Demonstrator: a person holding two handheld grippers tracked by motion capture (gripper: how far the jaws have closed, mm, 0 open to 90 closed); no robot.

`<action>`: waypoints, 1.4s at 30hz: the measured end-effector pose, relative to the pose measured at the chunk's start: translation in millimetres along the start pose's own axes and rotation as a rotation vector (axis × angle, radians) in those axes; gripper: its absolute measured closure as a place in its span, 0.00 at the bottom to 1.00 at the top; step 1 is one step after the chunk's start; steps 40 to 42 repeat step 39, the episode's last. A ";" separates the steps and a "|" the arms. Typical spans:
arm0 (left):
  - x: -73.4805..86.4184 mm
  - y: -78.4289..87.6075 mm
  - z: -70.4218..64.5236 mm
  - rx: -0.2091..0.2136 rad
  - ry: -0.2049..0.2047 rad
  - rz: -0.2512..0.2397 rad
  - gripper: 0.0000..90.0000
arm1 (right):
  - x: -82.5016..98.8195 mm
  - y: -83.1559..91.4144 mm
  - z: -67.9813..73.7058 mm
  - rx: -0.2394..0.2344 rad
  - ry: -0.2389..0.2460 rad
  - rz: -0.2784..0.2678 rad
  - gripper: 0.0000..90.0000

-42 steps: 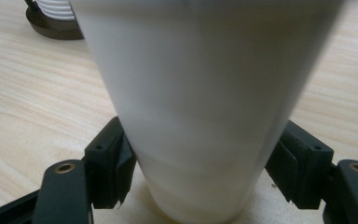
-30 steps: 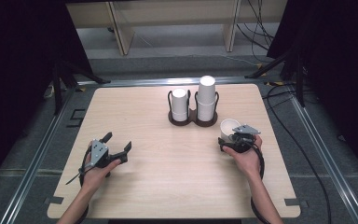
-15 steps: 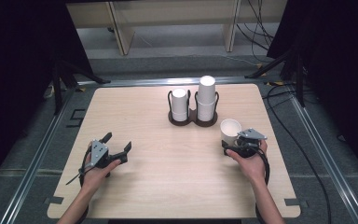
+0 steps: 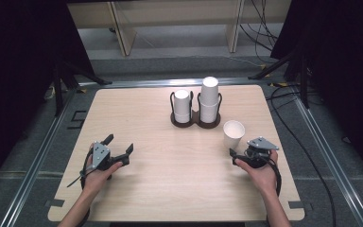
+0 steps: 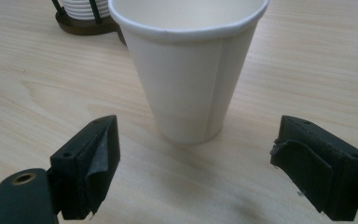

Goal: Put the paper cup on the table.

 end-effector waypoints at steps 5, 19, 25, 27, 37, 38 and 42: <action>0.0 -0.1 -0.1 0.000 0.000 0.000 0.12 | 3.9 9.8 -1.2 0.004 0.001 0.003 0.17; 0.1 -0.3 -0.1 -0.005 0.002 -0.002 0.12 | 16.5 30.4 -12.1 0.006 -0.011 -0.031 0.17; 0.1 -0.4 -0.3 -0.009 0.000 -0.003 0.12 | 22.3 38.5 -17.4 0.019 -0.028 -0.054 0.17; 0.2 -0.7 -0.3 -0.009 0.001 -0.009 0.12 | 23.1 41.7 -20.0 0.023 -0.002 -0.064 0.17; 0.3 -1.2 -0.2 -0.002 -0.008 -0.007 0.12 | 23.9 50.1 -24.1 0.046 0.006 -0.185 0.17; 0.3 -1.3 -0.5 0.000 -0.010 -0.006 0.11 | 25.1 50.7 -21.9 0.043 -0.039 -0.177 0.17; 0.5 -3.0 -0.6 0.008 -0.011 -0.019 0.11 | 25.7 51.9 -22.6 0.038 -0.020 -0.175 0.17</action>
Point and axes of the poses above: each handheld gripper's, and its own axes: y roughly backward along the jaws, x roughly out of its underside, z roughly to its left, the point moved 3 cm from there along -y, roughly forward along the jaws, and after that the axes turned 7 degrees about -z, right-handed, at the moved point
